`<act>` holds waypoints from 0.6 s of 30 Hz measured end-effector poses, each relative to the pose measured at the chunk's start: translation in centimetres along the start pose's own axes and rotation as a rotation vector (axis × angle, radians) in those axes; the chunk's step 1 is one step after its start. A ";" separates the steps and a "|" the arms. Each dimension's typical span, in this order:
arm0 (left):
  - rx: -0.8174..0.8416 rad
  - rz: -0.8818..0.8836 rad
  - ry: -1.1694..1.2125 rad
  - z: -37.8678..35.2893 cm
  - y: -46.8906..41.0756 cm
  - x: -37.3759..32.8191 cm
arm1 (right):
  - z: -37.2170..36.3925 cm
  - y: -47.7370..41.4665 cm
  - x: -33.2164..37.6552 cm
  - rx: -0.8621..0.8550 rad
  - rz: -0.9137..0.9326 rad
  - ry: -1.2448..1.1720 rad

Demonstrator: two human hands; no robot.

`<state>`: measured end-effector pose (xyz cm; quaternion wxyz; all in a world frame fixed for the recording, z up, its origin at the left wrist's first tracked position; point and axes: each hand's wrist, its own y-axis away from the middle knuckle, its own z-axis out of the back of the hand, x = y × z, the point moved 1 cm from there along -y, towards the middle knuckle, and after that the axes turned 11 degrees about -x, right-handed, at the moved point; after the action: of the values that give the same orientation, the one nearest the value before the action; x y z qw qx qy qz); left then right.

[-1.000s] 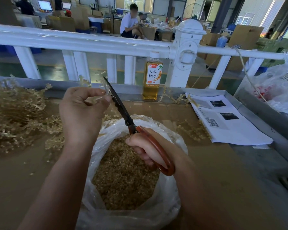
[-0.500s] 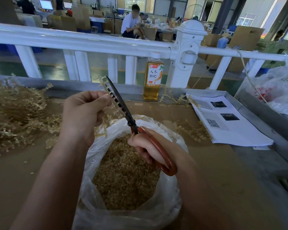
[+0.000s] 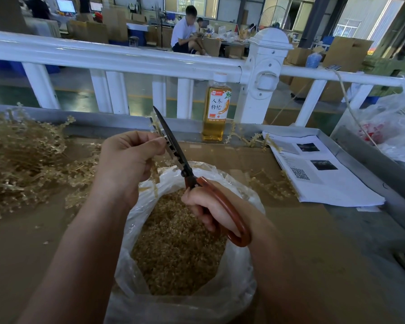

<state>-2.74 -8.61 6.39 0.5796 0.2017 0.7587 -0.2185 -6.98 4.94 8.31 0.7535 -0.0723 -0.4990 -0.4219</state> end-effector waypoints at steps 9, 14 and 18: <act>0.097 0.046 0.065 0.1 0.0 0.0 | -0.3 -0.9 -2.3 0.025 0.055 -0.127; 0.078 0.064 0.077 0.1 -0.1 0.1 | -0.7 -1.1 -2.9 0.015 0.075 -0.181; 0.056 0.063 0.083 0.0 -0.1 0.3 | -0.7 -1.1 -3.0 0.025 0.054 -0.192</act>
<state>-2.89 -8.64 6.08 0.5484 0.2503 0.7691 -0.2126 -7.72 5.50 5.17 0.7141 -0.1163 -0.5722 -0.3862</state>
